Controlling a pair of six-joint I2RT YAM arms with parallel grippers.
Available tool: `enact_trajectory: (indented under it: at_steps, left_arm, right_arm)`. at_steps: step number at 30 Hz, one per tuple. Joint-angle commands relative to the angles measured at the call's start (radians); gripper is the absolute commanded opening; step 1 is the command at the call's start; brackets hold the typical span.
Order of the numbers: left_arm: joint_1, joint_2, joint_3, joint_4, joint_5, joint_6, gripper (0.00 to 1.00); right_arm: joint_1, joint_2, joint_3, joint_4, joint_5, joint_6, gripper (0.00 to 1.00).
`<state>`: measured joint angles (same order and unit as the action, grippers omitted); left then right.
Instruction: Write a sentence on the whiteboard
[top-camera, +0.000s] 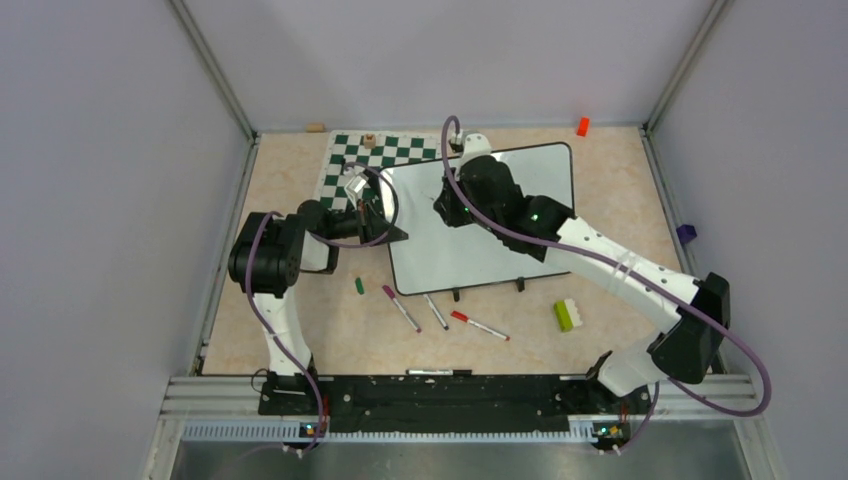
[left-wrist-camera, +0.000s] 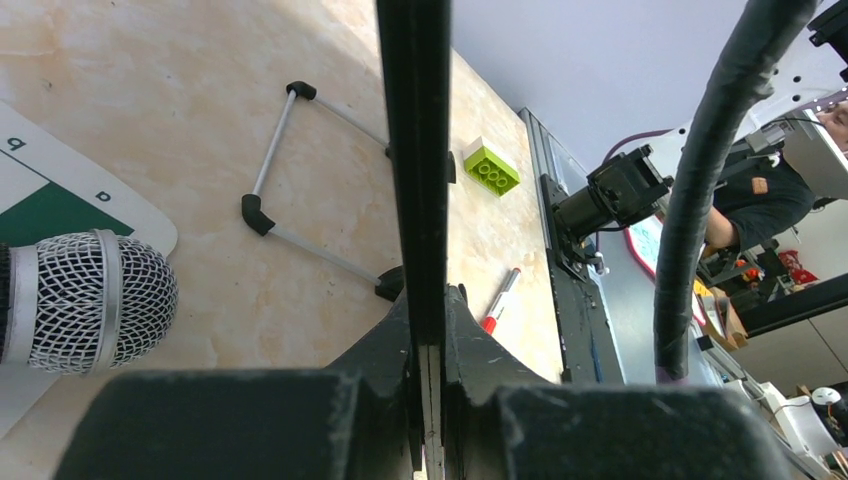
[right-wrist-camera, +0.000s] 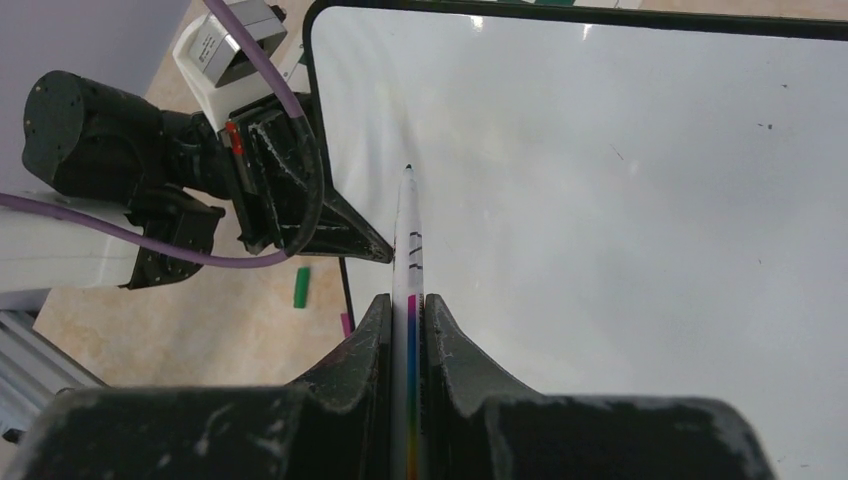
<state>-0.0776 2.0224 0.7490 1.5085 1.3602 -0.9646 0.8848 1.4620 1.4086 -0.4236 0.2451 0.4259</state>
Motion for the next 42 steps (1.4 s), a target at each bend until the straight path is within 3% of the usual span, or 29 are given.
enact_trajectory:
  at_steps: [1, 18, 22, 28, 42]
  left_arm:
    - [0.022, -0.050, -0.009, 0.111, -0.138, 0.091, 0.00]
    - [0.017, -0.087, -0.047, 0.107, -0.155, 0.120, 0.00]
    - [0.022, -0.061, -0.005, 0.060, -0.176, 0.154, 0.00]
    - [0.024, -0.003, 0.065, 0.111, -0.154, 0.111, 0.00]
    - [0.016, -0.093, -0.015, 0.092, -0.123, 0.092, 0.00]
  right_arm:
    - [0.013, -0.017, 0.052, 0.019, 0.060, 0.027, 0.00]
    - [0.019, 0.191, 0.295, -0.067, 0.027, -0.001, 0.00]
    - [0.017, 0.185, 0.303, -0.067, 0.059, -0.004, 0.00]
    - [0.018, 0.143, 0.286, -0.067, 0.105, -0.010, 0.00]
    - [0.018, 0.102, 0.250, -0.061, 0.136, -0.027, 0.00]
